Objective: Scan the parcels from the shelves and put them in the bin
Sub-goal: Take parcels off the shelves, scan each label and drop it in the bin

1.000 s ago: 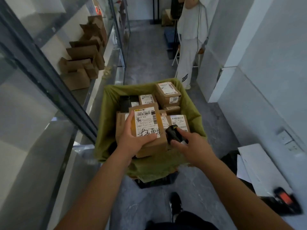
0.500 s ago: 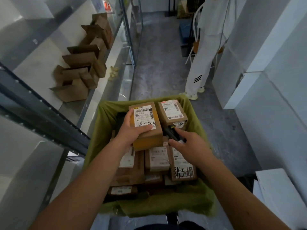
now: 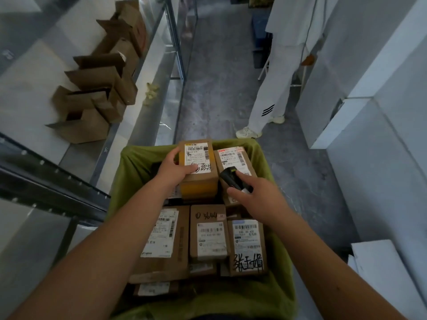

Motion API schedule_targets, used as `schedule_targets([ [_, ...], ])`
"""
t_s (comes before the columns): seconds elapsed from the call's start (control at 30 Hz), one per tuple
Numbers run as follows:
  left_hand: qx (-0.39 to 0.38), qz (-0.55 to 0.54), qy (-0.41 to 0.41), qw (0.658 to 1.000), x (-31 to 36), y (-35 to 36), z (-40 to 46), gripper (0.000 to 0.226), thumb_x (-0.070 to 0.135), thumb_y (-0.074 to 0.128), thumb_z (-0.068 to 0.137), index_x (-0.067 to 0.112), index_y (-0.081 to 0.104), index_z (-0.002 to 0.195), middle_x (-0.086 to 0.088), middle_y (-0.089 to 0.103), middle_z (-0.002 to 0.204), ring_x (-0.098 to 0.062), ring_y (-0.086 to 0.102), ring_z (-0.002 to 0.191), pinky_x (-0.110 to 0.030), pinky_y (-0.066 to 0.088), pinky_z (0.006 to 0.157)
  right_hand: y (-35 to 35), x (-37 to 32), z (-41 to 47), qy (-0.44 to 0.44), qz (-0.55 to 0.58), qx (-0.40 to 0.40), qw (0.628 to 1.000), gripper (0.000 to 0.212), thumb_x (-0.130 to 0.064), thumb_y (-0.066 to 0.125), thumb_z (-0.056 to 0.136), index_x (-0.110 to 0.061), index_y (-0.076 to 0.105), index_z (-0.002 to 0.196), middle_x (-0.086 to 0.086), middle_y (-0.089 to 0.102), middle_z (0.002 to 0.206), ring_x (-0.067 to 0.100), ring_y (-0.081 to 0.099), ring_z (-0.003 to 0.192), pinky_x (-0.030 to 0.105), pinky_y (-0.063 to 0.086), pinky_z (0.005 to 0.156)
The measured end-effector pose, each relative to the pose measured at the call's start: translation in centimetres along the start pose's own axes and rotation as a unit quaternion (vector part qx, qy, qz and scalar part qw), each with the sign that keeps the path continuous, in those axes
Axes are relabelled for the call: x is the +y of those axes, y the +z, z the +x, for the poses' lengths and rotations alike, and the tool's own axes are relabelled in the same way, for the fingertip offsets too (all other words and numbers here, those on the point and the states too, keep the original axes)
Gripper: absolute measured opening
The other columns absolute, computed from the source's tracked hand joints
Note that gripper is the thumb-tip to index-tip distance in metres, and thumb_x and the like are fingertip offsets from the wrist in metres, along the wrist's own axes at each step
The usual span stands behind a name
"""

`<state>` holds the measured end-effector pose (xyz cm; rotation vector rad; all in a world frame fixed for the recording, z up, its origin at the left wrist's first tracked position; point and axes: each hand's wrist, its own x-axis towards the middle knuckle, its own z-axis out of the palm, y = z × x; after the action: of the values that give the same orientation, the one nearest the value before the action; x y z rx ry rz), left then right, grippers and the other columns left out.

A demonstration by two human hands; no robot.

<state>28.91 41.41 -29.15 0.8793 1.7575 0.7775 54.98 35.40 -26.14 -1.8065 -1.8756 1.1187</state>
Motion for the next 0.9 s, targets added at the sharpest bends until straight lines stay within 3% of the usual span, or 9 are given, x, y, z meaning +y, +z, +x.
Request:
schedule_targets([
  [0.17,0.004,0.046,0.034,0.998,0.1,0.2,0.1,0.087,0.019,0.082,0.09,0.036,0.034,0.161,-0.001,0.055,0.15,-0.026,0.054,0.134,-0.047,0.051,0.109,0.1,0.0,0.5,0.01,0.005,-0.008,1.0,0.072,-0.062,0.066,0.091,-0.041,0.042,0.155,-0.007,0.06,0.143,0.009,0.065,0.105,0.04,0.061,0.088],
  [0.4,-0.018,0.104,0.066,0.992,-0.5,-0.4,-0.6,0.077,0.018,0.077,0.094,0.031,0.039,0.16,0.001,0.064,0.142,-0.018,0.061,0.126,-0.044,0.053,0.109,0.2,-0.3,0.4,0.005,-0.011,-0.021,1.0,0.072,-0.061,0.068,0.089,-0.043,0.043,0.154,-0.008,0.061,0.141,0.01,0.066,0.104,0.04,0.061,0.087],
  [0.7,0.013,0.14,0.122,0.983,-0.8,-1.0,-4.0,0.073,0.029,0.077,0.094,0.04,0.042,0.157,0.007,0.061,0.146,-0.018,0.058,0.132,-0.048,0.051,0.109,1.1,-1.3,-1.9,-0.019,-0.029,-0.01,0.999,0.072,-0.058,0.07,0.09,-0.04,0.043,0.155,-0.005,0.061,0.141,0.011,0.066,0.099,0.037,0.063,0.079],
  [0.9,0.035,0.263,0.173,0.949,-3.9,-3.0,-11.2,0.078,0.038,0.073,0.096,0.039,0.03,0.162,0.001,0.029,0.169,-0.022,0.029,0.155,-0.052,0.032,0.124,2.9,-1.9,-5.0,-0.057,-0.084,-0.015,0.995,0.079,-0.059,0.069,0.091,-0.043,0.032,0.159,-0.003,0.057,0.144,0.016,0.063,0.112,0.041,0.061,0.086],
])
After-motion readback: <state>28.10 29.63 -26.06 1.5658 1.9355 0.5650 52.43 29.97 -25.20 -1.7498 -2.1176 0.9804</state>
